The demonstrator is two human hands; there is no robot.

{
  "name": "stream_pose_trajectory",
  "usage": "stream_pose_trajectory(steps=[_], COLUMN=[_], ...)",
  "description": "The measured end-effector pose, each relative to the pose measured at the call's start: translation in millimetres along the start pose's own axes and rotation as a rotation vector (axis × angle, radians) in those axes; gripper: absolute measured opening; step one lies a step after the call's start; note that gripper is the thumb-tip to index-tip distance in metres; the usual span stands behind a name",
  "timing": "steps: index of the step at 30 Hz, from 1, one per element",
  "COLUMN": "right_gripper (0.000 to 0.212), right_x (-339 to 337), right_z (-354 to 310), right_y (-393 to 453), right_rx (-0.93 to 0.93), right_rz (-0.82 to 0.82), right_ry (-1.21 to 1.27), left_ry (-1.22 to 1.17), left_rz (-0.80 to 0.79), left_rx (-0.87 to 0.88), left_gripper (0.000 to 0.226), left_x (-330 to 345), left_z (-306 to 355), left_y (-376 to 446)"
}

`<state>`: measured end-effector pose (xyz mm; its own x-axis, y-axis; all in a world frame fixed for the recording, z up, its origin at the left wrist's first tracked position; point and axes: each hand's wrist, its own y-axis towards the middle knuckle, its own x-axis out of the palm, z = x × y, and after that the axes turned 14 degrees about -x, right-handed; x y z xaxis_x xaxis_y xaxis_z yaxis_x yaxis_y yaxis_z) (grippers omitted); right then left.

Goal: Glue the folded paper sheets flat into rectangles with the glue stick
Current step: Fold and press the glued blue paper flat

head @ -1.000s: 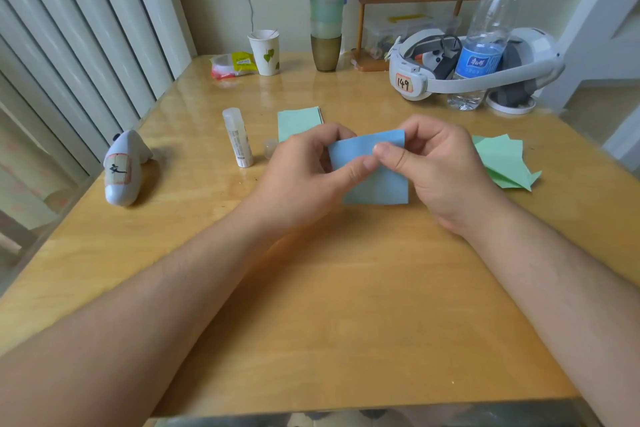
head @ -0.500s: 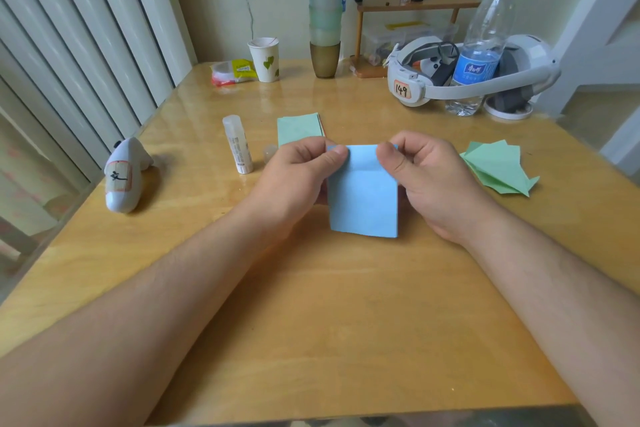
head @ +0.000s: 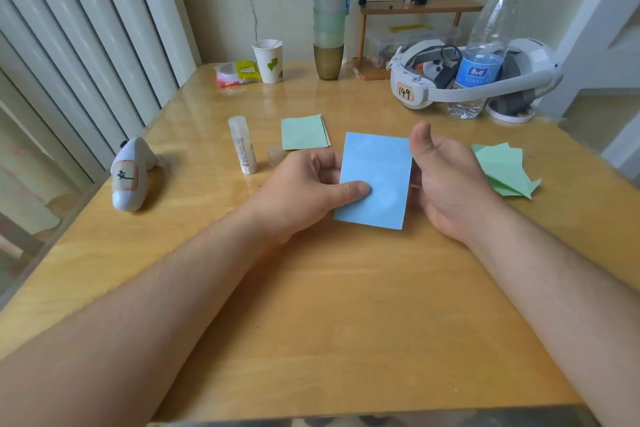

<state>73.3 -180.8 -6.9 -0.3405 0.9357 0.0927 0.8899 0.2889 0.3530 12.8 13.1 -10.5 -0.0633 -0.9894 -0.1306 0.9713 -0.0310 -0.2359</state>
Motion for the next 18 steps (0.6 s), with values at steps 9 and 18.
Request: stream_pose_trajectory(steps=[9, 18], right_gripper=[0.01, 0.03], right_x=[-1, 3], right_z=[9, 16], right_y=[-2, 3], right_rx=[0.089, 0.051], right_rz=[-0.176, 0.024], right_ry=[-0.246, -0.362], left_ry=[-0.112, 0.414], left_rz=[0.188, 0.311], left_rx=[0.01, 0.081], left_gripper=[0.027, 0.076], left_x=[-6, -15], left_z=[-2, -5], left_y=[9, 9])
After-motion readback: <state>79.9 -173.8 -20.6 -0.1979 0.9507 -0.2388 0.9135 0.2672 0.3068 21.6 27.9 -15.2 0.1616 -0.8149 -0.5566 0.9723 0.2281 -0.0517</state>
